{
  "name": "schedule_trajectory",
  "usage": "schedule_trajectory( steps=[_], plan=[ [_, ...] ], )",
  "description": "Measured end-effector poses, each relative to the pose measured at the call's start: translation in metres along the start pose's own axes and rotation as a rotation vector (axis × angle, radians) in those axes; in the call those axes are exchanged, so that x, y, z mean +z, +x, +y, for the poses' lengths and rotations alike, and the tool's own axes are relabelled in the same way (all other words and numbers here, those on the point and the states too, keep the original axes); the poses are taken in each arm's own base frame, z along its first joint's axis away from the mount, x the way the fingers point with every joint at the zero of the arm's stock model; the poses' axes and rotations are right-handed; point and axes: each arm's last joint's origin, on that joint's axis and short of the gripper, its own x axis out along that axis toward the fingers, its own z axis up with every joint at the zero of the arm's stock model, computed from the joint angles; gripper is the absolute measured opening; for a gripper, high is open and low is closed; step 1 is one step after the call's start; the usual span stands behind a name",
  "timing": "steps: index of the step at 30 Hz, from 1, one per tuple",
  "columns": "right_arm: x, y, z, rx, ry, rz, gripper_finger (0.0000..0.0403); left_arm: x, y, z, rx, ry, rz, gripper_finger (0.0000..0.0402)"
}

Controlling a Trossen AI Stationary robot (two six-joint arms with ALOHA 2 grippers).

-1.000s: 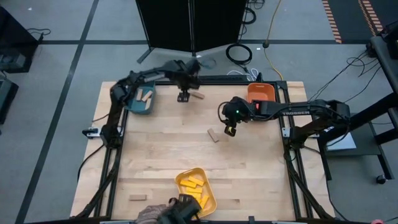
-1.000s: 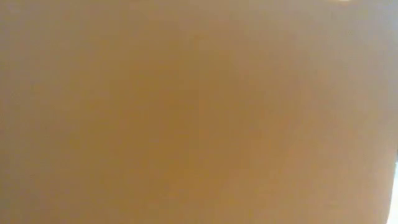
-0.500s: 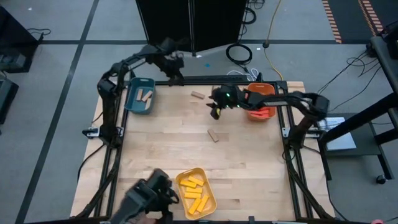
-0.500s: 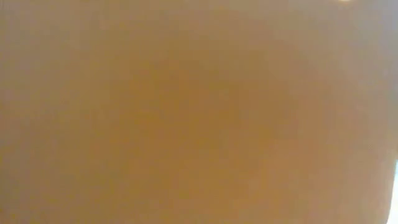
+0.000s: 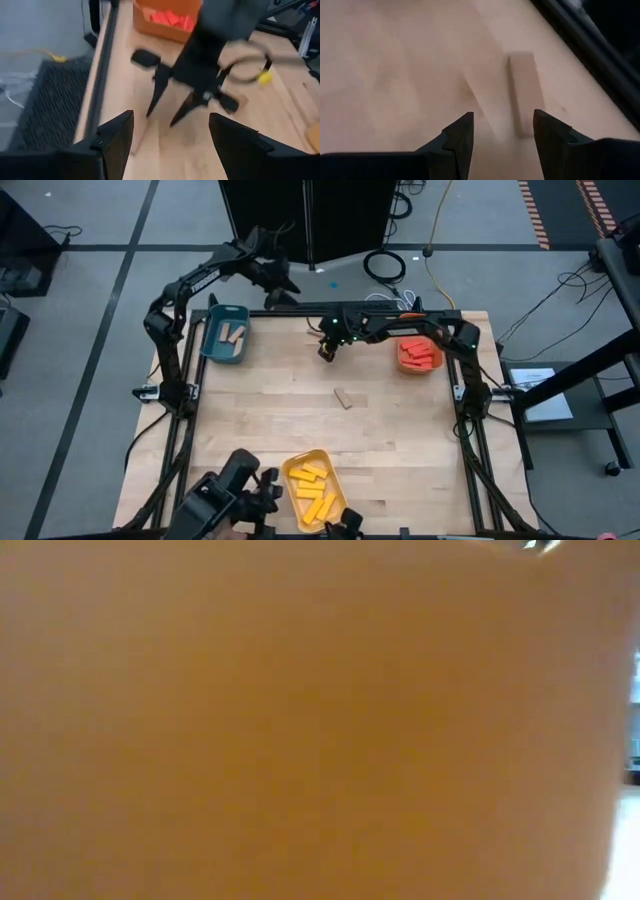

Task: Sort blocks
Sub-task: Put the brown block into the blue bin

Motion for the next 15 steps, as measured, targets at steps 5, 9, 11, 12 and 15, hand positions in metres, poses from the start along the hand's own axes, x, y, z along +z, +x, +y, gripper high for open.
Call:
schedule_trajectory(
  steps=[5, 9, 11, 12, 15],
  plan=[
    [0.006, 0.013, -0.002, -0.083, 0.012, 0.027, 0.0144, 0.009, -0.002, -0.004, 0.021, 0.063, -0.034, 0.0255],
    [0.011, 0.013, -0.003, -0.1, 0.011, 0.061, 0.0144, 0.009, -0.003, -0.003, 0.024, 0.068, -0.036, 0.0255],
    [0.011, 0.013, -0.003, -0.094, 0.014, 0.078, 0.0144, 0.01, -0.004, -0.003, 0.027, 0.074, -0.038, 0.0255],
    [0.011, 0.012, -0.004, -0.084, 0.017, 0.095, 0.0144, 0.009, -0.005, -0.002, 0.031, 0.075, -0.04, 0.0255],
    [0.012, 0.008, -0.013, -0.054, 0.047, 0.154, 0.0144, 0.008, -0.01, 0.0, 0.047, 0.074, -0.043, 0.0255]
  ],
)
